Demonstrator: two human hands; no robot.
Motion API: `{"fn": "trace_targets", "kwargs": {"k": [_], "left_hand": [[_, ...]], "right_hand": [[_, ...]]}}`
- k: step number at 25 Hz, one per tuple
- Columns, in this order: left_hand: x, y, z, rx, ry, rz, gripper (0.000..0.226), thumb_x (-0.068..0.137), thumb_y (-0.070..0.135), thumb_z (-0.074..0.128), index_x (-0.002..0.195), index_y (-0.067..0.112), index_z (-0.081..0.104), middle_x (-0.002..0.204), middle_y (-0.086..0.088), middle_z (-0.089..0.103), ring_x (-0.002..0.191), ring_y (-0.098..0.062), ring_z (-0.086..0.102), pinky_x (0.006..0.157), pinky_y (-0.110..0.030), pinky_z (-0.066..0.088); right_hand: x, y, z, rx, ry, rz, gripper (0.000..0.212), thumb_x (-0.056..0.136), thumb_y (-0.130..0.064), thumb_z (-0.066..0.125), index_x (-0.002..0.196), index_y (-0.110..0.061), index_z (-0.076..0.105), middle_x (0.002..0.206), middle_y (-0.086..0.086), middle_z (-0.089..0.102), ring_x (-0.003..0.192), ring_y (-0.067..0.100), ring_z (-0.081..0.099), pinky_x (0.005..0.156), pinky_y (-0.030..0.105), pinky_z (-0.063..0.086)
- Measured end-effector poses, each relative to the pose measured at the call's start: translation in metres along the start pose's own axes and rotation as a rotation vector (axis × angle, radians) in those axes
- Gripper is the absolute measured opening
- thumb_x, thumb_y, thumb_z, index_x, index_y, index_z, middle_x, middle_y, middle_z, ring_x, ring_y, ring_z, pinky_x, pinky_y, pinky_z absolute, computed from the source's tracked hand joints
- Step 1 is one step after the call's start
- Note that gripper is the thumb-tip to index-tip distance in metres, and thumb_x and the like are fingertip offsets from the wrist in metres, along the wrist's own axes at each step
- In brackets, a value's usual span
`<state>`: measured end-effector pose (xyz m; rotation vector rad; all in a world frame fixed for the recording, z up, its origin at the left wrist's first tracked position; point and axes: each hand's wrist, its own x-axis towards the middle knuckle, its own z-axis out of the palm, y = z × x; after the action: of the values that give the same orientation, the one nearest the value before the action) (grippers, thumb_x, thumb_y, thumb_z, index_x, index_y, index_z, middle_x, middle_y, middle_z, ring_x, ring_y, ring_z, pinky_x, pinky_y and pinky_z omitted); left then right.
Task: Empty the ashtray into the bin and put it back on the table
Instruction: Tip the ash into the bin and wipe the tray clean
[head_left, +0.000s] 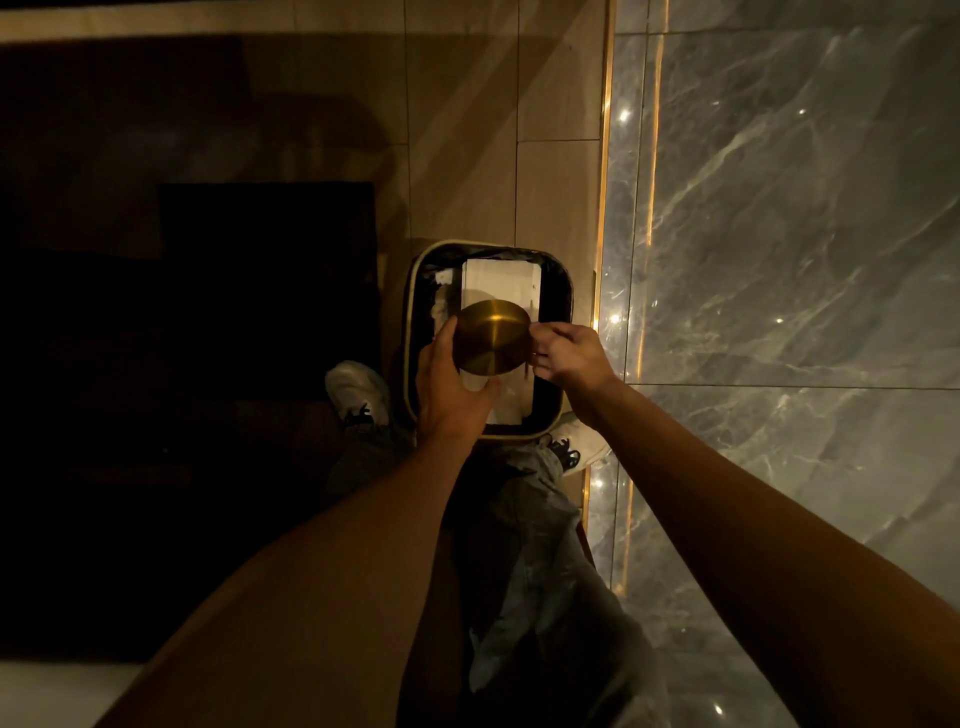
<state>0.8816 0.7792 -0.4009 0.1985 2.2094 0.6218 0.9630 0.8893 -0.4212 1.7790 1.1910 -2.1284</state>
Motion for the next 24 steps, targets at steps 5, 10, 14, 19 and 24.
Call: {"fn": "trace_targets", "kwargs": {"k": [5,10,14,19,24], "left_hand": [[0.001,0.004,0.0,0.186,-0.019,0.094,0.103,0.07,0.011,0.082,0.152,0.021,0.021,0.155,-0.007,0.024,0.143,-0.026,0.029,0.117,-0.037,0.03],[0.006,0.006,0.001,0.367,-0.031,0.132,0.113,0.069,0.015,0.084,0.154,0.024,0.01,0.159,-0.006,0.018,0.146,-0.031,0.024,0.116,-0.048,0.031],[0.002,0.005,0.001,0.385,-0.091,0.196,0.111,0.073,0.015,0.08,0.154,0.03,0.006,0.157,-0.014,0.013,0.143,-0.034,0.028,0.114,-0.049,0.034],[0.006,0.01,0.004,0.591,-0.035,0.225,0.114,0.072,0.026,0.082,0.154,0.025,0.003,0.157,-0.011,0.014,0.139,-0.035,0.031,0.104,-0.045,0.042],[0.014,0.012,0.003,0.746,-0.056,0.298,0.109,0.073,0.028,0.081,0.153,0.028,0.007,0.159,-0.005,0.017,0.132,-0.039,0.039,0.094,-0.048,0.048]], "right_hand": [[-0.005,-0.004,0.005,0.061,0.004,0.044,0.02,0.1,-0.016,0.048,0.086,-0.025,0.06,0.109,0.016,0.064,0.114,0.037,0.06,0.102,0.051,0.048],[-0.008,-0.002,0.002,0.068,-0.001,0.022,0.021,0.099,-0.01,0.047,0.087,-0.022,0.059,0.09,0.006,0.059,0.095,0.028,0.059,0.087,0.04,0.051],[-0.013,-0.004,-0.005,0.077,-0.032,-0.029,0.025,0.096,-0.001,0.044,0.083,-0.014,0.061,0.073,0.01,0.05,0.067,0.023,0.047,0.059,0.031,0.038],[-0.016,-0.012,-0.006,0.005,-0.044,-0.046,0.029,0.097,-0.001,0.042,0.084,-0.018,0.062,0.083,0.018,0.052,0.08,0.031,0.051,0.073,0.041,0.044],[-0.022,-0.011,-0.011,-0.061,-0.073,-0.058,0.025,0.097,0.002,0.038,0.103,0.005,0.062,0.089,0.029,0.052,0.089,0.041,0.055,0.087,0.05,0.051]]}}
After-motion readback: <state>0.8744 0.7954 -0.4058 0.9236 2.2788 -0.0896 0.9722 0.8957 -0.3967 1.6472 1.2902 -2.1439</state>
